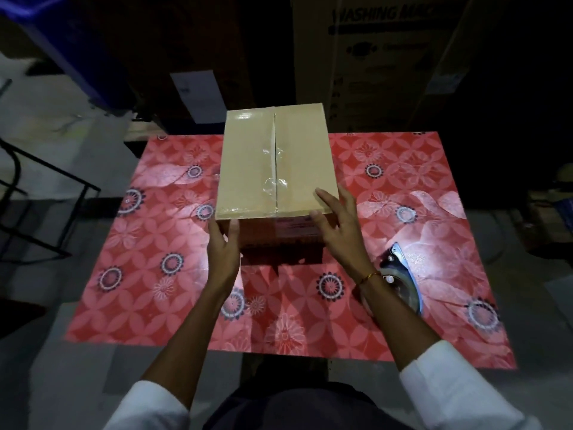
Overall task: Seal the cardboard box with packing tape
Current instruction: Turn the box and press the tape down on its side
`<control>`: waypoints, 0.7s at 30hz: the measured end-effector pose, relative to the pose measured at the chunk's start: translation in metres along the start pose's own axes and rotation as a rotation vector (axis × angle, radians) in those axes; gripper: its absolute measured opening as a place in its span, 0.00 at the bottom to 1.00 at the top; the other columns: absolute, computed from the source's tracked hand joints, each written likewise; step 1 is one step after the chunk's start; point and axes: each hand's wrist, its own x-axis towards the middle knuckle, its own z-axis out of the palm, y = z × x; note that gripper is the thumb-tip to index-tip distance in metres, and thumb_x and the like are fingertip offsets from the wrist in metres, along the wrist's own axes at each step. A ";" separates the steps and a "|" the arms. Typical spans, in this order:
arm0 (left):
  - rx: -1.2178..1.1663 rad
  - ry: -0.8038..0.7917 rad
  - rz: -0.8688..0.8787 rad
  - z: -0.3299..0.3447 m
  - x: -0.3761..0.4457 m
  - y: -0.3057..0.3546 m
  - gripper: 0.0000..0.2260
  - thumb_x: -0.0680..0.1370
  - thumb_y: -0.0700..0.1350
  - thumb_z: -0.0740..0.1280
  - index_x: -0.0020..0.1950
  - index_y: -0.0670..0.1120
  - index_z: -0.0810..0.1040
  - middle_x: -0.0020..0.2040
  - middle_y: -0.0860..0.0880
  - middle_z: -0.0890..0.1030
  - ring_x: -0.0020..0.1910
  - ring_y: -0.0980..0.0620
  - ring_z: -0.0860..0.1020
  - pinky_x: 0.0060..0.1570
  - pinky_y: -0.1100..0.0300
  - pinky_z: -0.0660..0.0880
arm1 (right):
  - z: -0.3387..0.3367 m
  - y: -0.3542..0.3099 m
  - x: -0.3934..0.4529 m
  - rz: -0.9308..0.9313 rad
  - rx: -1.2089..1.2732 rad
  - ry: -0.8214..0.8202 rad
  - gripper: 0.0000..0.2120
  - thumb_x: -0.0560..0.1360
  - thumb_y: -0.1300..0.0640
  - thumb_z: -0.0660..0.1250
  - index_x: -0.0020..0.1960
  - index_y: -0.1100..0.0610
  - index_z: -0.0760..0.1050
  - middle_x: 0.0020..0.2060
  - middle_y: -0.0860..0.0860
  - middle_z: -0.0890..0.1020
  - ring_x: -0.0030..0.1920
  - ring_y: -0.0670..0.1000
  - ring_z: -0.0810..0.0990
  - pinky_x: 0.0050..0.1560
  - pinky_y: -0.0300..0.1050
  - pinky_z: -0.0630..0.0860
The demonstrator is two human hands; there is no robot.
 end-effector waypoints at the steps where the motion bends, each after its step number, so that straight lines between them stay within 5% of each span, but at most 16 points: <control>1: 0.028 0.010 -0.006 -0.003 0.003 0.003 0.16 0.84 0.52 0.60 0.70 0.48 0.69 0.60 0.54 0.78 0.54 0.67 0.78 0.48 0.77 0.71 | -0.002 -0.002 0.002 0.000 -0.004 0.010 0.19 0.80 0.50 0.69 0.70 0.47 0.76 0.77 0.49 0.64 0.75 0.45 0.64 0.76 0.49 0.67; 3: 0.111 0.056 0.032 -0.009 0.009 0.015 0.13 0.82 0.56 0.60 0.61 0.49 0.72 0.55 0.51 0.79 0.54 0.50 0.80 0.51 0.62 0.76 | -0.006 -0.013 0.009 -0.014 -0.011 0.047 0.19 0.78 0.47 0.68 0.68 0.47 0.78 0.71 0.48 0.68 0.71 0.46 0.69 0.73 0.53 0.71; 6: 0.217 0.195 0.157 -0.011 0.022 0.048 0.16 0.80 0.61 0.61 0.53 0.48 0.71 0.51 0.48 0.80 0.51 0.45 0.79 0.52 0.46 0.76 | -0.015 -0.045 0.030 -0.066 -0.047 0.119 0.21 0.76 0.40 0.66 0.66 0.47 0.78 0.61 0.48 0.71 0.63 0.49 0.74 0.65 0.50 0.76; 11: 0.315 0.391 0.355 -0.024 0.041 0.120 0.22 0.78 0.65 0.58 0.48 0.45 0.70 0.45 0.47 0.77 0.46 0.43 0.76 0.45 0.47 0.74 | -0.038 -0.105 0.064 -0.116 -0.202 0.173 0.20 0.76 0.36 0.66 0.63 0.44 0.77 0.55 0.52 0.73 0.57 0.54 0.77 0.52 0.47 0.76; 17: 0.487 0.330 0.387 -0.038 0.059 0.160 0.23 0.79 0.65 0.57 0.53 0.45 0.72 0.44 0.47 0.79 0.43 0.43 0.79 0.42 0.48 0.77 | -0.049 -0.149 0.076 -0.081 -0.368 0.217 0.20 0.77 0.34 0.64 0.61 0.46 0.76 0.56 0.53 0.75 0.57 0.56 0.76 0.58 0.52 0.75; 21: 0.596 0.257 0.398 -0.038 0.064 0.160 0.20 0.82 0.62 0.53 0.64 0.51 0.69 0.54 0.45 0.78 0.52 0.44 0.77 0.45 0.51 0.72 | -0.036 -0.157 0.077 -0.143 -0.375 0.231 0.15 0.80 0.40 0.62 0.57 0.48 0.78 0.56 0.49 0.70 0.60 0.53 0.71 0.57 0.50 0.72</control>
